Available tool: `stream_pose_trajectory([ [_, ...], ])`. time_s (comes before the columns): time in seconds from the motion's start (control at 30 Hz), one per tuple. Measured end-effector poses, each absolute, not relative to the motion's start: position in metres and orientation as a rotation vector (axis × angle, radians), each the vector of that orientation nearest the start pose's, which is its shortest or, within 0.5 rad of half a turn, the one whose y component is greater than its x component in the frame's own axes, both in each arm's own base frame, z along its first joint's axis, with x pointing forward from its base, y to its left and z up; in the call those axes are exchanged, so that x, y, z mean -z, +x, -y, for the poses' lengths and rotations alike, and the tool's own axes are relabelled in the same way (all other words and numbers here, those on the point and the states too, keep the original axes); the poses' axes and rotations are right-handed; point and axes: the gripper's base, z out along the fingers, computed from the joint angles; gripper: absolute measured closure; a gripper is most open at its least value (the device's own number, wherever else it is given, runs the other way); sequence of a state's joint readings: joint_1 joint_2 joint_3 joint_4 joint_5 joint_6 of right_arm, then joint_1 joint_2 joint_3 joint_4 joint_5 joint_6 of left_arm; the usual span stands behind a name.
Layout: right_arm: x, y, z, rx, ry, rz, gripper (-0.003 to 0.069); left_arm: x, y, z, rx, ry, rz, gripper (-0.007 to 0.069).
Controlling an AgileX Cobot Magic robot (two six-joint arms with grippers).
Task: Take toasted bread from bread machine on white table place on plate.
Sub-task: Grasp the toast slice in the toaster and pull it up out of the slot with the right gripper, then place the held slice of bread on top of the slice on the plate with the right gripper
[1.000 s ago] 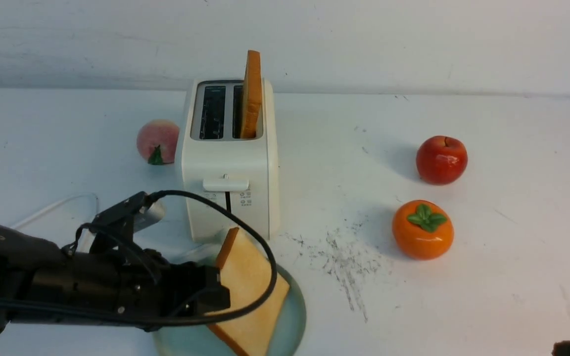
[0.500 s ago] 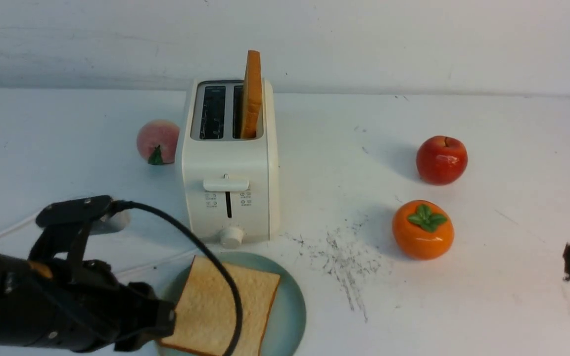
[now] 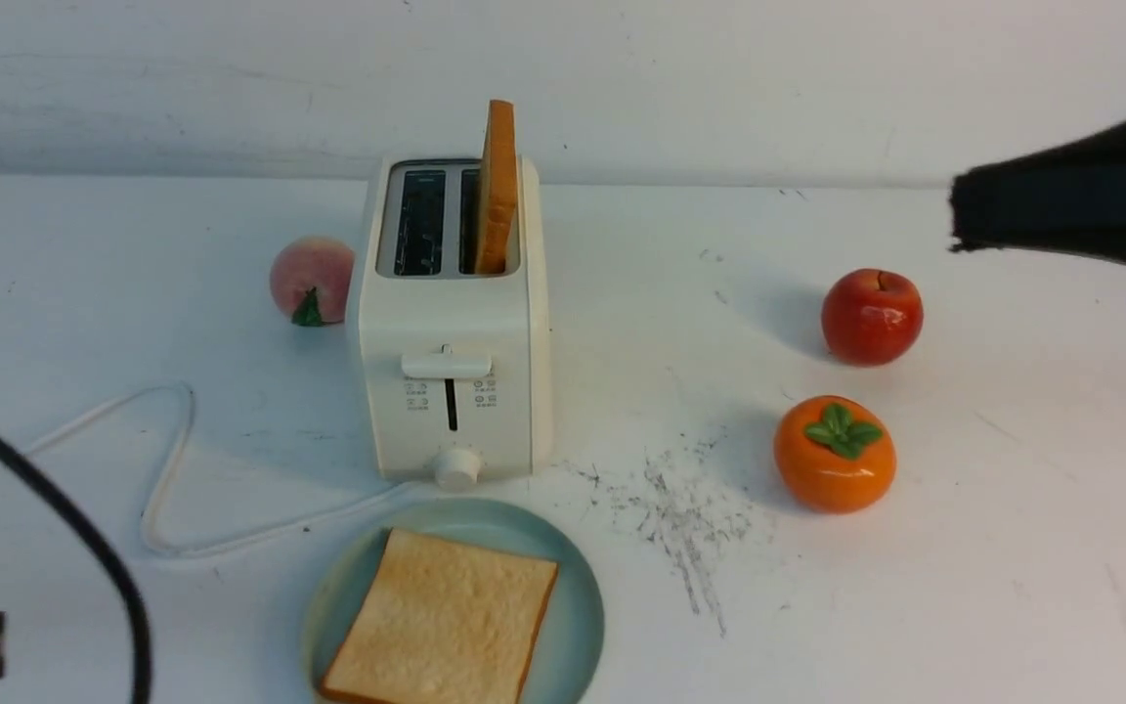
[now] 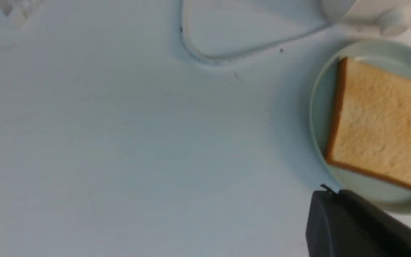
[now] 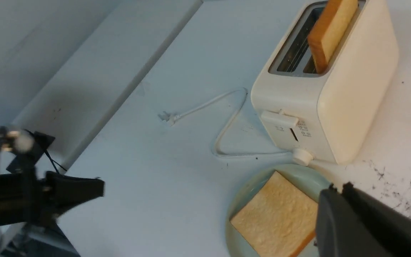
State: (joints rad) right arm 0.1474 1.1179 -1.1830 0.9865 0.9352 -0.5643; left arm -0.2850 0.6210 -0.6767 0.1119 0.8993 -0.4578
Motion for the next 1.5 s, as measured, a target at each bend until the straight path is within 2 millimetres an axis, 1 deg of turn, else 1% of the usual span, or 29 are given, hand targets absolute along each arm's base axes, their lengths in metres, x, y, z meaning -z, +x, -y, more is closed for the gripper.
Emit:
stream_pose_trajectory([
  [0.07, -0.417, 0.221, -0.107, -0.919, -0.477, -2.032, 0.0636, -0.321, 0.088, 0.018, 0.267, -0.168, -2.258, 0.0638],
  [0.1, -0.413, 0.233, -0.118, -0.891, -0.488, -2.054, 0.0636, -0.324, 0.08, 0.015, 0.281, -0.172, -2.232, 0.0638],
  [0.13, -0.411, 0.239, -0.126, -0.881, -0.496, -2.063, 0.0636, -0.325, 0.075, 0.014, 0.291, -0.174, -2.217, 0.0638],
  [0.23, -0.406, 0.262, -0.158, -0.82, -0.506, -2.082, 0.0628, -0.326, 0.057, 0.009, 0.311, -0.194, -2.194, 0.0638],
  [0.33, -0.395, 0.286, -0.189, -0.781, -0.503, -2.113, 0.0587, -0.325, 0.047, 0.006, 0.328, -0.237, -2.202, 0.0638],
  [0.4, -0.388, 0.302, -0.206, -0.754, -0.491, -2.134, 0.0538, -0.323, 0.043, 0.005, 0.329, -0.257, -2.219, 0.0638],
  [0.5, -0.378, 0.327, -0.228, -0.724, -0.463, -2.148, 0.0426, -0.32, 0.039, 0.004, 0.324, -0.271, -2.257, 0.0638],
  [0.53, -0.374, 0.329, -0.229, -0.719, -0.459, -2.156, 0.0417, -0.32, 0.039, 0.004, 0.324, -0.271, -2.257, 0.0638],
  [0.57, -0.37, 0.344, -0.238, -0.704, -0.442, -2.144, 0.0342, -0.319, 0.038, 0.004, 0.322, -0.274, -2.274, 0.0638],
  [0.67, -0.355, 0.369, -0.252, -0.693, -0.413, -2.14, 0.0211, -0.318, 0.038, 0.004, 0.32, -0.276, -2.284, 0.0638],
  [0.7, -0.355, 0.374, -0.255, -0.694, -0.407, -2.127, 0.0189, -0.318, 0.038, 0.004, 0.321, -0.276, -2.284, 0.0638],
  [0.73, -0.348, 0.383, -0.261, -0.693, -0.399, -2.124, 0.0143, -0.318, 0.038, 0.004, 0.321, -0.276, -2.284, 0.0638],
  [0.77, -0.348, 0.387, -0.263, -0.693, -0.397, -2.111, 0.0127, -0.318, 0.038, 0.004, 0.321, -0.276, -2.284, 0.0638],
  [0.83, -0.341, 0.4, -0.27, -0.693, -0.381, -2.084, 0.0092, -0.318, 0.038, 0.004, 0.321, -0.276, -2.283, 0.0638],
  [0.87, -0.34, 0.401, -0.271, -0.692, -0.381, -2.085, 0.009, -0.318, 0.038, 0.004, 0.321, -0.276, -2.282, 0.0638],
  [0.9, -0.336, 0.407, -0.274, -0.69, -0.375, -2.073, 0.0087, -0.318, 0.038, 0.004, 0.322, -0.275, -2.28, 0.0638],
  [0.93, -0.33, 0.415, -0.277, -0.681, -0.371, -2.059, 0.0092, -0.319, 0.038, 0.004, 0.323, -0.275, -2.278, 0.0638],
  [1.0, -0.322, 0.421, -0.28, -0.674, -0.36, -2.056, 0.0109, -0.319, 0.038, 0.004, 0.323, -0.275, -2.277, 0.0638],
  [1.03, -0.313, 0.426, -0.282, -0.672, -0.353, -2.07, 0.0151, -0.319, 0.038, 0.004, 0.323, -0.275, -2.277, 0.0638],
  [1.07, -0.309, 0.428, -0.28, -0.675, -0.334, -2.08, 0.0193, -0.319, 0.038, 0.004, 0.323, -0.275, -2.277, 0.0638],
  [1.13, -0.307, 0.431, -0.278, -0.677, -0.314, -2.092, 0.0321, -0.319, 0.038, 0.004, 0.323, -0.274, -2.277, 0.0638],
  [1.17, -0.307, 0.432, -0.277, -0.678, -0.31, -2.093, 0.0354, -0.319, 0.038, 0.004, 0.323, -0.274, -2.277, 0.0638],
  [1.2, -0.31, 0.43, -0.274, -0.68, -0.307, -2.106, 0.0498, -0.319, 0.038, 0.004, 0.319, -0.265, -2.278, 0.0638],
  [1.23, -0.315, 0.428, -0.273, -0.683, -0.309, -2.11, 0.0557, -0.319, 0.038, 0.004, 0.317, -0.261, -2.278, 0.0638],
  [1.27, -0.323, 0.424, -0.271, -0.682, -0.319, -2.11, 0.0571, -0.319, 0.038, 0.004, 0.316, -0.258, -2.278, 0.0638],
  [1.33, -0.344, 0.412, -0.264, -0.67, -0.36, -2.102, 0.0557, -0.319, 0.038, 0.004, 0.316, -0.257, -2.277, 0.0638],
  [1.37, -0.347, 0.41, -0.264, -0.667, -0.369, -2.104, 0.0555, -0.319, 0.038, 0.004, 0.316, -0.257, -2.277, 0.0638],
  [1.43, -0.398, 0.381, -0.247, -0.637, -0.465, -2.034, 0.0548, -0.319, 0.039, 0.004, 0.319, -0.251, -2.266, 0.0638],
  [1.5, -0.428, 0.359, -0.234, -0.623, -0.515, -1.994, 0.0548, -0.32, 0.04, 0.005, 0.323, -0.249, -2.252, 0.0638],
])
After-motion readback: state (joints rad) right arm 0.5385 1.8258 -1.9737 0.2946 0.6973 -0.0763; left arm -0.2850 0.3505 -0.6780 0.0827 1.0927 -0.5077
